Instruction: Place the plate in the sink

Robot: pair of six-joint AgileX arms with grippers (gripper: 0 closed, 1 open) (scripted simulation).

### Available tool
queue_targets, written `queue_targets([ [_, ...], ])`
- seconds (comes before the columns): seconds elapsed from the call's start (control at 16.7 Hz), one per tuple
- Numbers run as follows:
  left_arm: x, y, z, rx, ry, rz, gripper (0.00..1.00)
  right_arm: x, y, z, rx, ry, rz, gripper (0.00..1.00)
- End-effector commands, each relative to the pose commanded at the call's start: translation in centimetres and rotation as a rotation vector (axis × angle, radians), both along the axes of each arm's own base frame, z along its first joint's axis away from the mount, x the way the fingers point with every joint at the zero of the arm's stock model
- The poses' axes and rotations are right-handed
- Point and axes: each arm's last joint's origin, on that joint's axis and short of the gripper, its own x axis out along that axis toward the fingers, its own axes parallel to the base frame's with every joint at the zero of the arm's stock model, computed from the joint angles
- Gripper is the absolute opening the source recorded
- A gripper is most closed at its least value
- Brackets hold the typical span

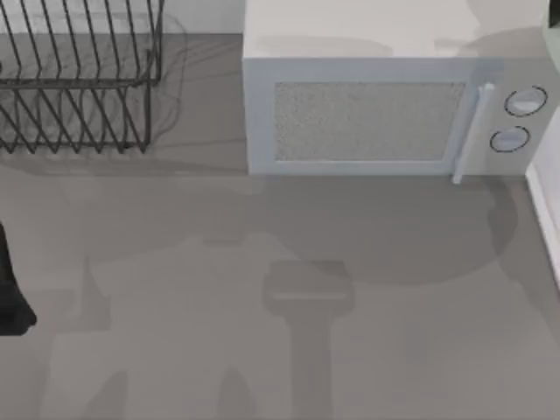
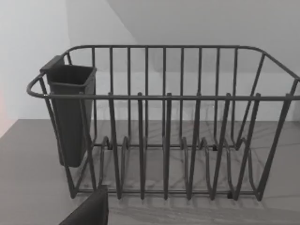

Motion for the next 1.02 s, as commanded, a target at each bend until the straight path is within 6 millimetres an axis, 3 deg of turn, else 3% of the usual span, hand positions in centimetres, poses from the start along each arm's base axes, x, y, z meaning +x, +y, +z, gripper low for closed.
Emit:
queue_targets([
  [0.24,0.0,0.0,0.0,0.0,0.0,0.0,1.0,4.3,-5.5,-3.5,-0.02,0.01,-0.002,0.0],
  [0.48,0.0,0.0,0.0,0.0,0.0,0.0,1.0,8.1,-9.3,-9.5,-0.019,0.08,0.047,0.0],
  [0.72,0.0,0.0,0.0,0.0,0.0,0.0,1.0,10.0,-11.0,-14.4,-0.005,0.144,0.096,0.0],
  [1.02,0.0,0.0,0.0,0.0,0.0,0.0,1.0,10.2,-11.2,-15.0,-0.003,0.152,0.102,0.0],
])
